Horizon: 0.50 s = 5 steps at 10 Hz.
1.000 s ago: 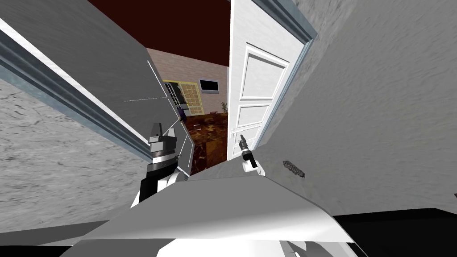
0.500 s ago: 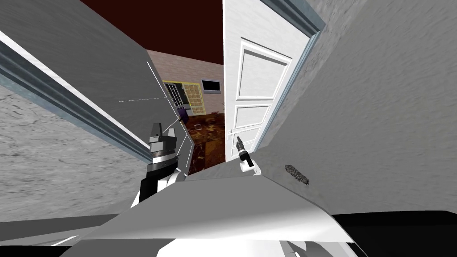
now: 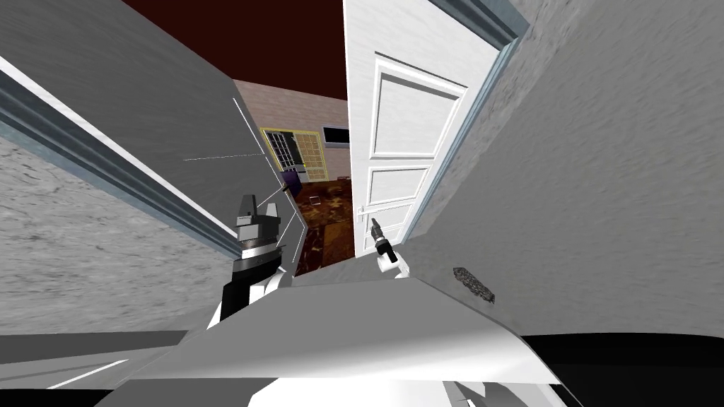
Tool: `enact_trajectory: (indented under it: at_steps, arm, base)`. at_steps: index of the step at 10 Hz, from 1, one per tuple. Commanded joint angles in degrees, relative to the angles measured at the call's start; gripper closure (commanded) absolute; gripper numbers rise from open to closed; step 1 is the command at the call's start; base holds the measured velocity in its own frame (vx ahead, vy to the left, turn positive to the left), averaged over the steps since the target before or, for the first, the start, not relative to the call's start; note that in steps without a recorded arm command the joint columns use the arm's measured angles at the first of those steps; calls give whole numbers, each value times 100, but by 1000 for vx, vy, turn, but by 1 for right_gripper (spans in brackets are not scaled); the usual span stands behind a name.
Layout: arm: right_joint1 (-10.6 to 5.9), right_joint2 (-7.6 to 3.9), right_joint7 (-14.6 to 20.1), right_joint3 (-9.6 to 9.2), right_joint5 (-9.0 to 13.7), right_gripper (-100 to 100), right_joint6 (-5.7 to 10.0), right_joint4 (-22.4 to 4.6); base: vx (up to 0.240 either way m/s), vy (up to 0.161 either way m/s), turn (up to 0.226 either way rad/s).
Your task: Push the door open
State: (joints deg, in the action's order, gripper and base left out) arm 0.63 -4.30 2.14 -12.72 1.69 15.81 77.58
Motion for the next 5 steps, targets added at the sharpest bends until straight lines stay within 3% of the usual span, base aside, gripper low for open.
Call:
enact_trajectory:
  at_steps: [1,3,5]
  arm:
    - [-77,11,38,-72,-10,-100,-47,-177]
    - [-85,-7,22,-16,-5,-100,-2,-184]
    - [-116,-4,18,12,-4,-100,25,-244]
  base:
    - [22,-137,86]
    - [55,-42,23]
    - [187,29,30]
